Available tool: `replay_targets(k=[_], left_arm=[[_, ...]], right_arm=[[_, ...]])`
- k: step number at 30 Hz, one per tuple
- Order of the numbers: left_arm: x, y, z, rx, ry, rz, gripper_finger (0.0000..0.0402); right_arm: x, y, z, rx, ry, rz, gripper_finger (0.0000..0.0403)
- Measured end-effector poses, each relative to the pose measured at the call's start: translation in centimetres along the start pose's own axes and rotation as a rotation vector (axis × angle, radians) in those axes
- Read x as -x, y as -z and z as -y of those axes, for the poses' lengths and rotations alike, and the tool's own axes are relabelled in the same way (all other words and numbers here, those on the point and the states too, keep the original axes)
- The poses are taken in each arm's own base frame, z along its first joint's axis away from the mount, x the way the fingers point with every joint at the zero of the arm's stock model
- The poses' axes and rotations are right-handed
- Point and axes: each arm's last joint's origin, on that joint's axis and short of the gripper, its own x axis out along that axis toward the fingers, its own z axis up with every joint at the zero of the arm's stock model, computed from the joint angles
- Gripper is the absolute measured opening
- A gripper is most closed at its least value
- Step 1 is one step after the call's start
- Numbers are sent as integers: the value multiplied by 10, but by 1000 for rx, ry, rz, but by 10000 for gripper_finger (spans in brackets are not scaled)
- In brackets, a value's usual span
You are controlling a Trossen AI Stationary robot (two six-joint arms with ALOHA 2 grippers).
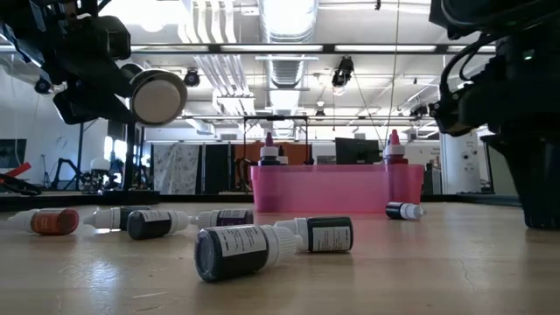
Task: Pick & Place food coloring
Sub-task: Put the right small black food coloring into the pink bin
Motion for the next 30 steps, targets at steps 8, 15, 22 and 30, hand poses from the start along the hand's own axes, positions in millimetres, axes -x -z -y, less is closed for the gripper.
replay_targets(k=[8, 15, 22, 30], left_arm=[[0, 0, 0, 16, 1, -1, 197], [0, 0, 0, 19, 0, -1, 197], [0, 1, 0, 15, -4, -5, 197], [0, 0, 0, 19, -4, -5, 197]], right_arm=[[-4, -4, 0, 41, 4, -48, 148], [-4, -4, 2, 50, 18, -65, 126], [9, -9, 0, 38, -45, 40, 59], [81, -47, 9, -57, -224, 469, 52]])
